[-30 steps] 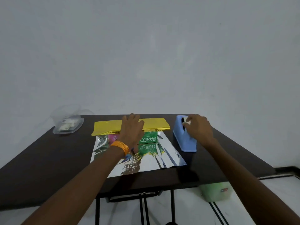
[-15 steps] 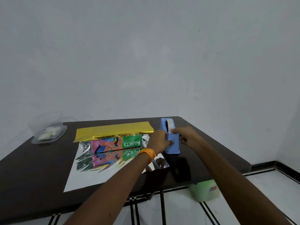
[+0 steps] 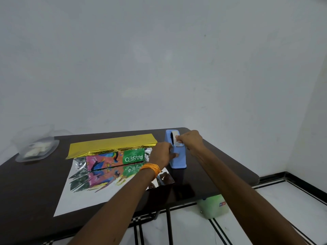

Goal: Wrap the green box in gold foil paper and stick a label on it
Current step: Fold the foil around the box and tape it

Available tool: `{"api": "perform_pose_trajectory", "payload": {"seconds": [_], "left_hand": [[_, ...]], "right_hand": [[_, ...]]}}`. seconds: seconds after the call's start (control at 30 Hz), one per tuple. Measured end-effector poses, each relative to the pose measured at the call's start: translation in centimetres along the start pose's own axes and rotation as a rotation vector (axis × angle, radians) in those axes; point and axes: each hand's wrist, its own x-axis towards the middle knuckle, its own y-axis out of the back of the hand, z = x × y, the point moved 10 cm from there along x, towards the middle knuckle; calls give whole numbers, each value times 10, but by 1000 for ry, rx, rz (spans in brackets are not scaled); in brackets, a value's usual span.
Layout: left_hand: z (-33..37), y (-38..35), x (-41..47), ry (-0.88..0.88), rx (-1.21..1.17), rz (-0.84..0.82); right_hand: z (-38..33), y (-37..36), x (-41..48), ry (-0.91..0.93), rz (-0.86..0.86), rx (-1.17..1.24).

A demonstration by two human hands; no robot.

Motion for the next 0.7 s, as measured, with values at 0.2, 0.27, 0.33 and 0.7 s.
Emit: {"api": "perform_pose_trajectory", "payload": {"seconds": [0.2,0.27,0.33,0.7], "left_hand": [[2,0,0,-5,16,3],[3,0,0,-4,17,8],[3,0,-1,5,11,8],[-6,-4,1,-2,-9,33]], "right_hand": [[14,7,-21,-39,4,187],[14,10,-27,-34,9,218],[13,10,-33,-24,13,219],[33,6,-46,69,52,3]]}}
